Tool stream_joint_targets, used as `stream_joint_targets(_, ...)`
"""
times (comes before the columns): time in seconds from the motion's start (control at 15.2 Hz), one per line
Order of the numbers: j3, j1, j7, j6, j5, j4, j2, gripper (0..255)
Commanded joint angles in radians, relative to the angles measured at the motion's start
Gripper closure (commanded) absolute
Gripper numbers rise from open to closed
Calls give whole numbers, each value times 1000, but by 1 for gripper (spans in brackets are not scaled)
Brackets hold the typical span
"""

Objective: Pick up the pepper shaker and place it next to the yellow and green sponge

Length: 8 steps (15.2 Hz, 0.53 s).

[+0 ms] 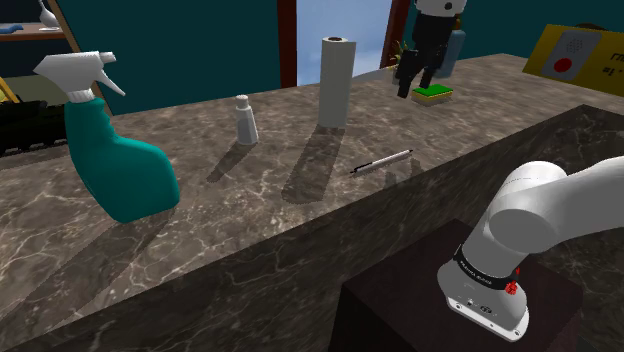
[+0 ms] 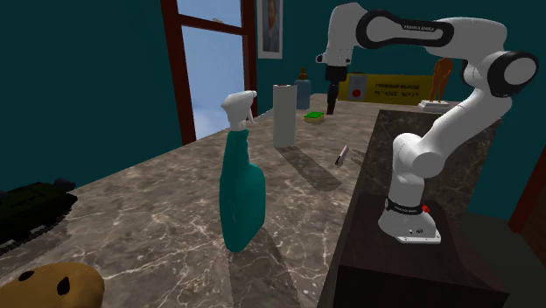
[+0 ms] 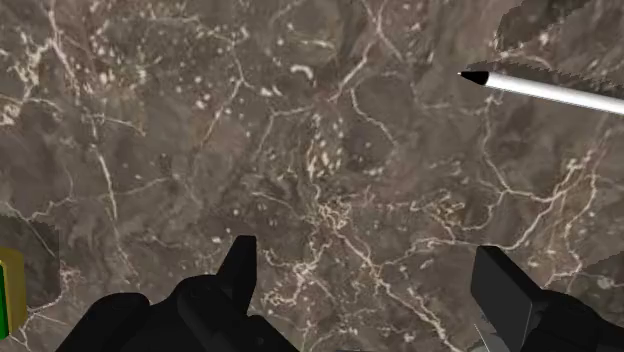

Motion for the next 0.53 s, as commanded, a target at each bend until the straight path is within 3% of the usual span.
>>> stream_joint_targets(0.0, 0, 0, 0, 0, 0, 0, 0, 0)
stream_joint_targets(0.46, 106, 35, 141, 51, 89, 118, 173, 0)
